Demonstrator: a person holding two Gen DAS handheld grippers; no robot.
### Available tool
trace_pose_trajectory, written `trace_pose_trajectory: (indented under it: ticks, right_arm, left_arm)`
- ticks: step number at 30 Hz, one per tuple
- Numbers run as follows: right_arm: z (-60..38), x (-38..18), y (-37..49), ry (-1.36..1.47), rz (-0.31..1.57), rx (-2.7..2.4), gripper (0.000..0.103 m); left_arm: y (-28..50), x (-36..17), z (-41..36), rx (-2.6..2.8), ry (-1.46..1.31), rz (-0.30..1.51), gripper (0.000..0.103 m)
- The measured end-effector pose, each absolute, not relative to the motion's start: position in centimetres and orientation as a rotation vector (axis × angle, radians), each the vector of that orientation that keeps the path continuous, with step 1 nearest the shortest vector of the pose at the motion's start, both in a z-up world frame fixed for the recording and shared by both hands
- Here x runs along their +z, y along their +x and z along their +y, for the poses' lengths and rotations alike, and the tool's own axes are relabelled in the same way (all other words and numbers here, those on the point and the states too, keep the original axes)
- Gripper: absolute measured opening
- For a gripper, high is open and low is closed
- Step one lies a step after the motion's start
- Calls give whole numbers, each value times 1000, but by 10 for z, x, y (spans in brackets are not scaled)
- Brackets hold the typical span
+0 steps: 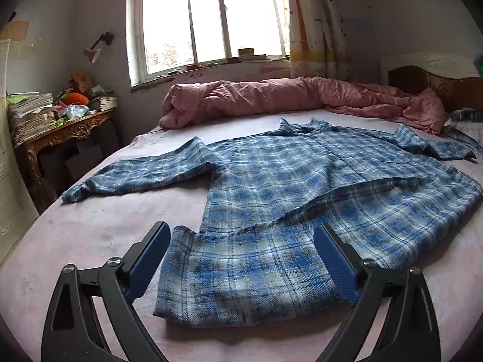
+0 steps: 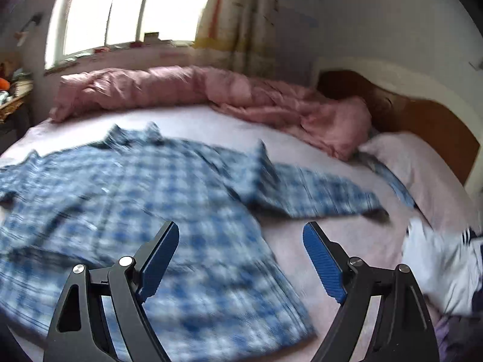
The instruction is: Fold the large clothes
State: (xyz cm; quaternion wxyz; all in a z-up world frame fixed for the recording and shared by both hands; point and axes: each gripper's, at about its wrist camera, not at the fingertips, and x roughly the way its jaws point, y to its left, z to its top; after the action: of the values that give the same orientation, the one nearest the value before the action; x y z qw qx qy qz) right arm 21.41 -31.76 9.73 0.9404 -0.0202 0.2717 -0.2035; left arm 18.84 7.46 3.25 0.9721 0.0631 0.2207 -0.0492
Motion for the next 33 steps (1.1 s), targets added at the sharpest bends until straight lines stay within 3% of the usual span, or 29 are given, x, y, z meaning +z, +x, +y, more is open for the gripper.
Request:
trace_pose_trajectory:
  ticks: [13, 18, 24, 33]
  right_arm:
    - [-306, 158, 242, 50, 537, -374, 86]
    - [-280, 171, 227, -37, 480, -269, 86]
    - [-290, 104, 180, -52, 553, -42, 86]
    - [-309, -19, 149, -228, 783, 87, 86]
  left_arm:
    - [187, 33, 76, -109, 110, 439, 97]
    - [184, 36, 78, -142, 93, 428, 97]
    - [168, 36, 69, -524, 82, 516, 97]
    - [169, 5, 34, -438, 341, 664, 97]
